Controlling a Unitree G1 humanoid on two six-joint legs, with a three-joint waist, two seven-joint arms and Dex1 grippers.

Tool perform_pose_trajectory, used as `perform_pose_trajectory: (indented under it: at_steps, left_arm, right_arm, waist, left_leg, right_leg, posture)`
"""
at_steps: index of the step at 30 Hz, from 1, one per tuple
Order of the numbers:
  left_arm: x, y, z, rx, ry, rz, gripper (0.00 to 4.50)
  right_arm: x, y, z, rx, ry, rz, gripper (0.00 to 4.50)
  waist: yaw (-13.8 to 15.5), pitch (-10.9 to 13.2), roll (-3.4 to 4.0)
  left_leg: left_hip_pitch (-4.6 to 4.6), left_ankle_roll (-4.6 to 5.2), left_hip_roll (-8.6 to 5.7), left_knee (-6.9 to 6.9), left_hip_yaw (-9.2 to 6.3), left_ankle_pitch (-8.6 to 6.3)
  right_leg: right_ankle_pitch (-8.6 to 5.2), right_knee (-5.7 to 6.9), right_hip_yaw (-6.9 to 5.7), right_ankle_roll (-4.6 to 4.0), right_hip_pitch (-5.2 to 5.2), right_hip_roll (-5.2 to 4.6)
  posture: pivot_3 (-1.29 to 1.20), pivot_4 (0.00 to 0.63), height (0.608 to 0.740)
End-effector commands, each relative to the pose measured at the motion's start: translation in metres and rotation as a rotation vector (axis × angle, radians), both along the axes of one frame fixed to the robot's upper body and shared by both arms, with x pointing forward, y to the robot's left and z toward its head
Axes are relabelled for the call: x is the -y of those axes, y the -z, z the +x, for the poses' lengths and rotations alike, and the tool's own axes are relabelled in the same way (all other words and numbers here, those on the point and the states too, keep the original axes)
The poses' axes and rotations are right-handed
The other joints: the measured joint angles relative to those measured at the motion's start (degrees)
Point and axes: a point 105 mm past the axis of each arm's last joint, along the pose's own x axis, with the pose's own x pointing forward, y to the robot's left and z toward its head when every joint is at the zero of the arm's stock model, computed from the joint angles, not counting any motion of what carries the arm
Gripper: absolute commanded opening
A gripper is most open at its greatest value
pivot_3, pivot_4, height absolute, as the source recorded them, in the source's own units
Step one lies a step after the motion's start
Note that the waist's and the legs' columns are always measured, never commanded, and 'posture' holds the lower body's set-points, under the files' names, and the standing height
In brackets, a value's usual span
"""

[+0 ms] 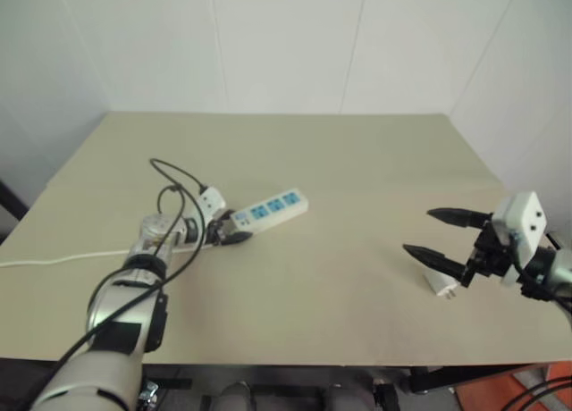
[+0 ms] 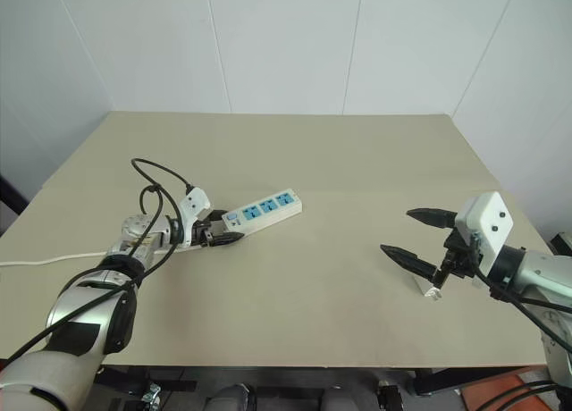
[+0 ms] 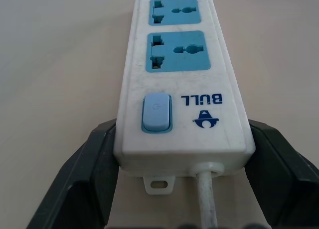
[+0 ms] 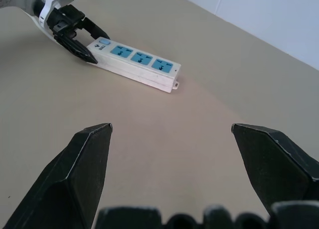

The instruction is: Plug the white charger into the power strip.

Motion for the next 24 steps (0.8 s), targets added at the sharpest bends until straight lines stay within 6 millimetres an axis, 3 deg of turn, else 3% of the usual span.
perform_pose_trajectory:
  at_steps: [1, 8, 17, 20, 24]
  left_arm:
    - [0.018, -0.013, -0.01, 0.046, 0.162, -0.028, 3.28]
    - [0.032, -0.01, -0.043, 0.054, 0.432, -0.018, 3.28]
    - [0.036, 0.006, -0.08, 0.033, 0.596, 0.042, 3.28]
    - [0.038, 0.008, -0.082, 0.042, 0.585, 0.041, 4.31]
    - [0.039, -0.007, -0.078, 0.064, 0.571, 0.001, 4.47]
  right_arm:
    - [0.0, -0.016, -0.003, 0.066, 0.002, -0.01, 4.5]
    - [-0.001, -0.016, -0.002, 0.064, -0.011, 0.007, 4.5]
    - [-0.006, -0.017, -0.001, 0.058, -0.037, 0.023, 4.5]
    - [-0.007, -0.017, -0.001, 0.058, -0.04, 0.025, 4.5]
    - [-0.007, -0.017, -0.002, 0.057, -0.037, 0.024, 4.5]
  waist:
    - [0.0, 0.0, 0.0]
    - [-0.2, 0.0, 0.0]
    - [-0.1, 0.0, 0.01]
    - [-0.2, 0.0, 0.01]
    - [-0.3, 0.0, 0.01]
  left_leg:
    - [0.0, 0.0, 0.0, 0.0, 0.0, 0.0]
    - [-0.06, 0.0, 0.02, 0.0, 0.0, 0.0]
    - [-0.01, 0.0, 0.03, 0.01, -0.01, 0.0]
    - [0.0, 0.01, 0.03, 0.02, -0.01, 0.0]
    - [0.0, 0.01, 0.04, 0.02, -0.01, 0.0]
  right_leg:
    - [0.0, 0.0, 0.0, -0.01, 0.0, 0.0]
    - [0.24, -0.02, 0.0, -0.4, -0.04, 0.0]
    - [0.25, 0.0, 0.0, -0.42, -0.01, 0.0]
    - [0.24, 0.01, 0.01, -0.42, 0.0, 0.0]
    - [0.24, 0.01, 0.01, -0.41, 0.0, 0.01]
  posture:
    - [0.0, 0.15, 0.74]
    - [0.0, 0.15, 0.74]
    - [0.0, 0.15, 0.74]
    - [0.0, 0.15, 0.74]
    - [0.0, 0.15, 0.74]
